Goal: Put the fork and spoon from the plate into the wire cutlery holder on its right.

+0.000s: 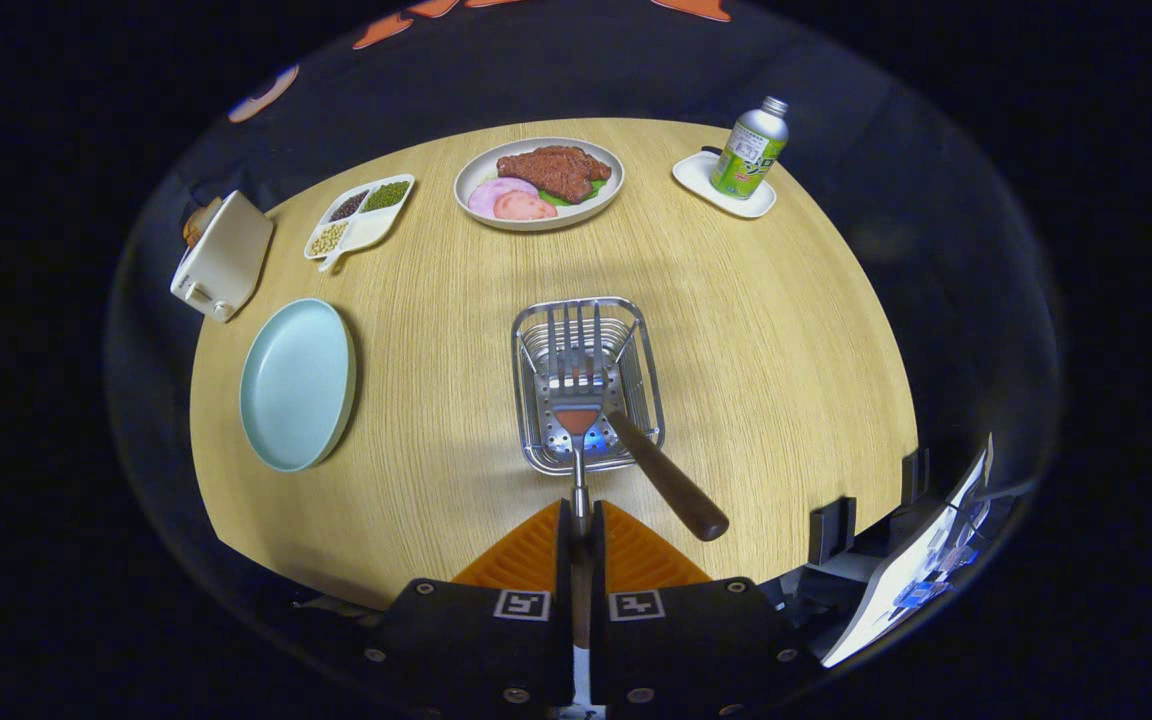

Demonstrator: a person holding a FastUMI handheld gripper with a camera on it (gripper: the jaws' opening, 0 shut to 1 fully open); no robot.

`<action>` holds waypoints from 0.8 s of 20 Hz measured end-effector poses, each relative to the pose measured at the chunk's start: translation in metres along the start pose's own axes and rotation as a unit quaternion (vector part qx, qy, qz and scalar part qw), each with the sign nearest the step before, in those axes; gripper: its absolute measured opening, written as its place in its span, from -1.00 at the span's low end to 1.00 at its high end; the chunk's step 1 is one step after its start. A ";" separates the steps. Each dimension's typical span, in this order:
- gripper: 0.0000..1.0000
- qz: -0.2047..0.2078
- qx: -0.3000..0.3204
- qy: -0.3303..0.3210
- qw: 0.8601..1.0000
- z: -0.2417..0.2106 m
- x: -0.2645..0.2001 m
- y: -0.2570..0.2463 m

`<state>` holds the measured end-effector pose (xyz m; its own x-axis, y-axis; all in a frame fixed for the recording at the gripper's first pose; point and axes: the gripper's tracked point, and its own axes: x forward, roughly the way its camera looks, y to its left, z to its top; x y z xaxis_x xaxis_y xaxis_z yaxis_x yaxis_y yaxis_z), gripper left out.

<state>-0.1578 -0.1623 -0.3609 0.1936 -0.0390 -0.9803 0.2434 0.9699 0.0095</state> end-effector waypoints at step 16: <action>-0.35 0.036 0.018 -0.253 0.967 0.127 -0.088 0.014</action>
<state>-0.0512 -0.1761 -0.2493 0.6487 -0.0934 -0.7553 0.2433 0.9658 0.0895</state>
